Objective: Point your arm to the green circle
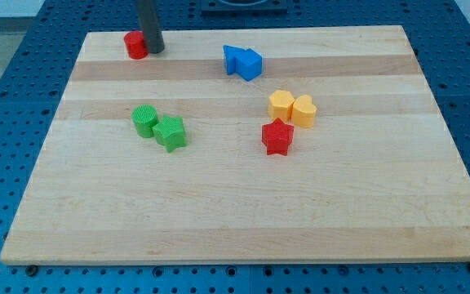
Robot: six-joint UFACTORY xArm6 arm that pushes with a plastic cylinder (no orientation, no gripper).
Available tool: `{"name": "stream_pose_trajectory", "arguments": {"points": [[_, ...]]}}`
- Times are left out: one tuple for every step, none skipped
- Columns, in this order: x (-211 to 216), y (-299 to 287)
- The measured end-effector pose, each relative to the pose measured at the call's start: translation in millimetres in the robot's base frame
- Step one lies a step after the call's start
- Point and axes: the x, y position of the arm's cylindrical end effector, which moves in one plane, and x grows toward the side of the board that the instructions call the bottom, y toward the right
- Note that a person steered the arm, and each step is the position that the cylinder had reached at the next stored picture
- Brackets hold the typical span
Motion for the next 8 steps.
{"name": "stream_pose_trajectory", "arguments": {"points": [[0.0, -9.3], [-0.6, -9.3], [-0.9, -9.3], [0.5, -8.7], [15.7, -3.7], [51.1, -1.3], [94.5, -1.4], [139.2, -7.7]]}}
